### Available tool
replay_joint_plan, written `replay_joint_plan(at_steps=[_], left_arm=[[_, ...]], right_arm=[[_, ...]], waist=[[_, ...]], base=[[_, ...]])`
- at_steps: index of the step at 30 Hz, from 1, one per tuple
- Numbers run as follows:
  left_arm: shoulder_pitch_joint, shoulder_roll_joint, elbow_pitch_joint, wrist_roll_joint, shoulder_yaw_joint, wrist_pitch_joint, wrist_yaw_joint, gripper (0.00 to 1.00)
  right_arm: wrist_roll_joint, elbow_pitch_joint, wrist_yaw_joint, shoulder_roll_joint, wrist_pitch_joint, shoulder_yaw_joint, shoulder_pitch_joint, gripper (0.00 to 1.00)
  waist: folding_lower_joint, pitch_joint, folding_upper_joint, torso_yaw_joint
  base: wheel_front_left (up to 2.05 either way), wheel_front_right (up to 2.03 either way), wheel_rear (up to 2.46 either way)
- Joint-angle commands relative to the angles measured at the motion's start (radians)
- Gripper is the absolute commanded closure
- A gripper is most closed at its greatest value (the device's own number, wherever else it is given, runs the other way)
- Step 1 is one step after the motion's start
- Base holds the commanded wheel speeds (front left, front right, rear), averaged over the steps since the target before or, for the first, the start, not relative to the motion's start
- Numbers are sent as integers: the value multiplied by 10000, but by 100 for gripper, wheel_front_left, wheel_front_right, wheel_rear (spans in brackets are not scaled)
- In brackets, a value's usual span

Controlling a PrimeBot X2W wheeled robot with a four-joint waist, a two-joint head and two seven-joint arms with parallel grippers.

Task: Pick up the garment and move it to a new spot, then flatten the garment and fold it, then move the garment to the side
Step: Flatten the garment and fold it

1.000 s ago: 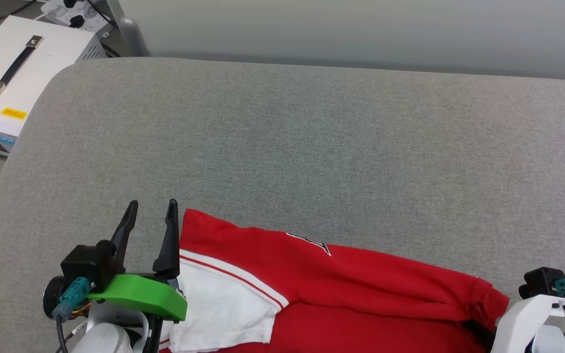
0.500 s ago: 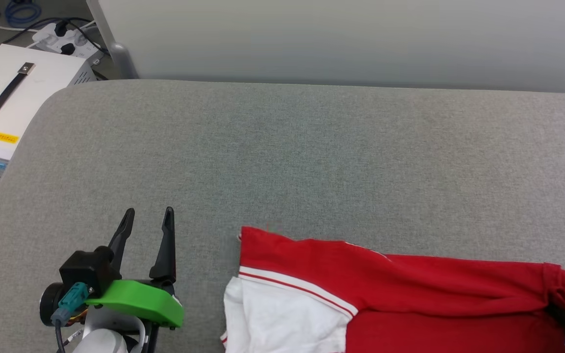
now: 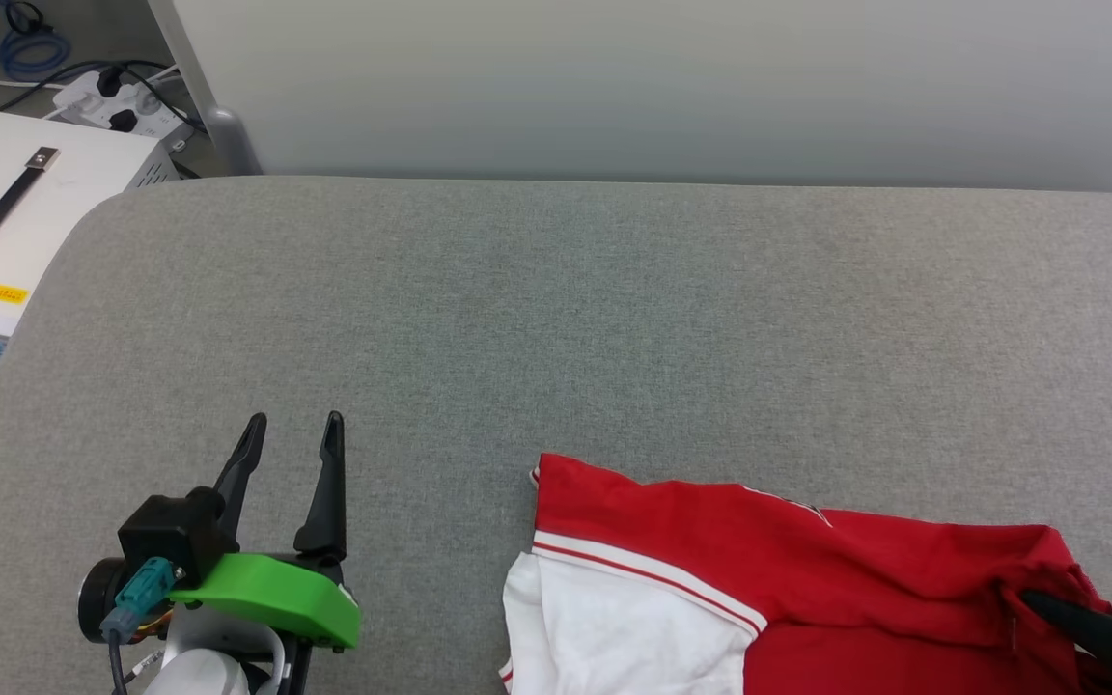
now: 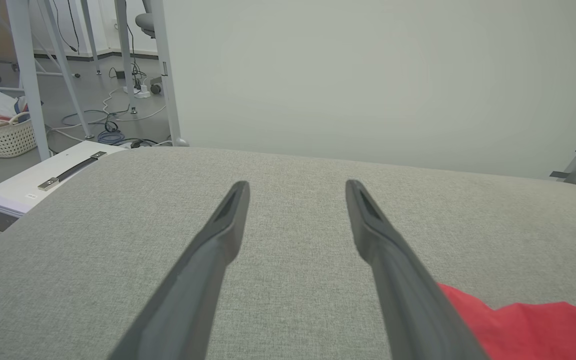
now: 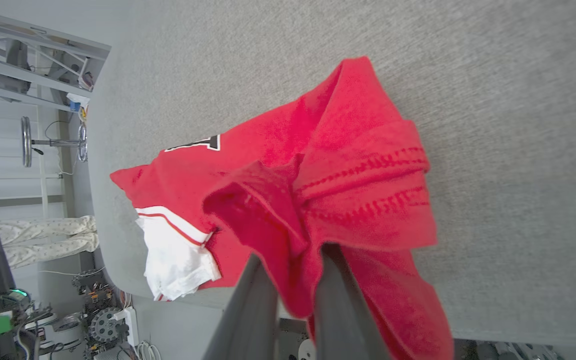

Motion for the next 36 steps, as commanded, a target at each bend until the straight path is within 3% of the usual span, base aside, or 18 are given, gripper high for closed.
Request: replay_joint_plan(at_steps=[1,8,15,18,24,32,33,34,35,36], left_arm=[[104,49,18,142,31,-46,-52,0],[75,22,-9,200,-67,-32,-41,0],[-284,-92,-101,263,-247,8,-131,0],[-552,-236,-56,268,-328,2,-203,0],[-818,-394,41,265,-366,-16,-335,0],[-920,-511,153,314,-237,-42,-445,0],[-918,-525,170,322,-223,-44,-454,0],[-919,-549,193,332,-210,-46,-468,0],[-919,-568,213,341,-203,-48,-482,0],[-917,-586,241,351,-194,-50,-500,0]], right_arm=[[462,-157,-4,87,275,42,-198,100],[3185,216,-4,300,1091,849,-235,100],[5542,961,-4,305,-189,3154,-327,100],[6486,1336,-4,306,-1437,5143,-618,100],[7037,1777,-4,307,-2891,7001,-989,100],[6260,2520,-4,307,-4068,7440,-1289,100],[6191,2534,-4,307,-4159,7423,-1312,81],[6191,2541,-4,307,-4223,7430,-1325,32],[6219,2522,-4,307,-4255,7451,-1334,0],[6241,2452,-4,307,-4330,7480,-1349,0]], waist=[[0,4,-1,11],[0,19,-1,144],[0,315,-1,504],[0,610,-1,782],[0,904,-1,1116],[0,1208,-1,1216],[0,1220,-1,1202],[0,1223,-1,1184],[0,1217,-1,1166],[0,1199,-1,1137]], base=[[0,0,0],[0,0,0],[0,0,0],[0,0,0],[0,0,0],[0,0,0],[0,0,0],[0,0,0],[0,0,0],[0,0,0]])
